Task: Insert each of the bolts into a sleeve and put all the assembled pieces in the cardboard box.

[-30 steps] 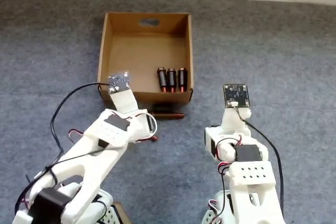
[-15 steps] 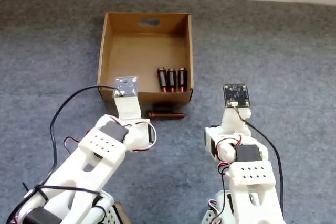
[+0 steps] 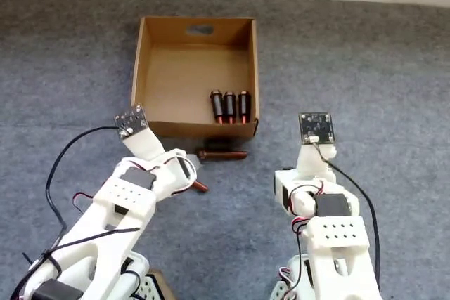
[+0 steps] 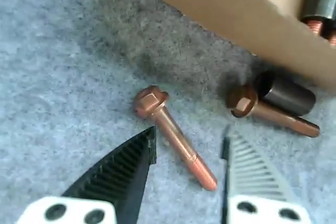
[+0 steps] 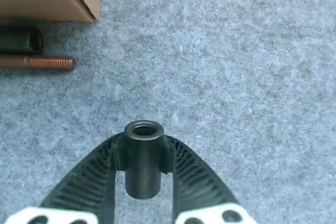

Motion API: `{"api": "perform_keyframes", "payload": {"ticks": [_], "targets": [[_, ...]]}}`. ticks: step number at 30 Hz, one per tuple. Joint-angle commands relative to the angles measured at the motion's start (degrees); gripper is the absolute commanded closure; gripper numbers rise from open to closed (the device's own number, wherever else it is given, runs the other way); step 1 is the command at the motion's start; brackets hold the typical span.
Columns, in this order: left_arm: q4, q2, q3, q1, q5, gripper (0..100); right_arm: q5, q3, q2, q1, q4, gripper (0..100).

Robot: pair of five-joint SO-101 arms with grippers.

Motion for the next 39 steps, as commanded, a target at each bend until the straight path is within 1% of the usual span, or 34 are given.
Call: {"api": "perform_keyframes", "payload": {"ticks": [1, 5, 8, 13, 17, 19, 20, 22, 23, 24, 27, 29, 32, 34, 37, 39], "targets": [[-1.05, -1.54, -0.13, -0.92, 0.35, 82, -0.35, -0.22, -0.84, -0.22, -0.92, 99.2], [-1.23, 0.04, -0.48, -0.92, 0.35, 78, -0.35, -0.22, -0.84, -0.22, -0.92, 99.2], [-2.9, 5.58, -2.42, -1.1, 0.35, 78, -0.35, -0.22, -0.84, -0.22, -0.92, 99.2], [-2.81, 16.31, -8.75, -2.68, 0.35, 78, -0.35, -0.22, -0.84, -0.22, -0.92, 99.2], [-2.81, 18.95, -10.24, -3.74, 0.7, 78, -0.35, -0.22, -0.84, -0.22, -0.92, 99.2], [-2.81, 18.51, -10.07, -3.82, 0.7, 81, -0.35, -0.22, -0.84, -0.22, -0.92, 99.2], [-2.81, 18.15, -10.07, -3.91, 0.7, 85, -0.35, -0.22, -0.84, -0.22, -0.92, 99.2], [-2.81, 17.01, -10.07, -3.91, 0.26, 97, -0.35, -0.22, -0.84, -0.13, -0.92, 99.2], [-2.81, 16.31, -10.07, -3.82, 0.18, 100, -0.35, -0.22, -0.84, -0.13, -0.92, 99.2], [-2.73, 15.52, -9.89, -3.74, -0.09, 98, -0.35, -0.22, -0.84, -0.13, -0.92, 99.2], [-1.05, 12.88, -9.19, -2.77, -2.81, 97, -0.35, -0.22, -0.92, -0.13, -0.92, 99.2], [1.49, 10.68, -9.01, -0.48, -5.45, 97, -0.35, -0.22, -0.92, -0.13, -0.92, 99.2], [6.68, 6.73, -9.01, 4.18, -12.57, 97, -0.35, -0.22, -0.92, -0.13, -1.01, 99.2], [7.74, 4.62, -9.01, 5.67, -16.26, 97, -0.35, -0.22, -0.92, -0.13, -1.01, 99.2], [8.18, 4.53, -8.92, 6.02, -17.49, 96, -0.35, -0.22, -0.92, -0.13, -1.01, 99.2], [8.26, 6.2, -8.92, 6.02, -17.49, 91, -0.35, -0.22, -0.92, -0.13, -1.01, 99.2]]}}
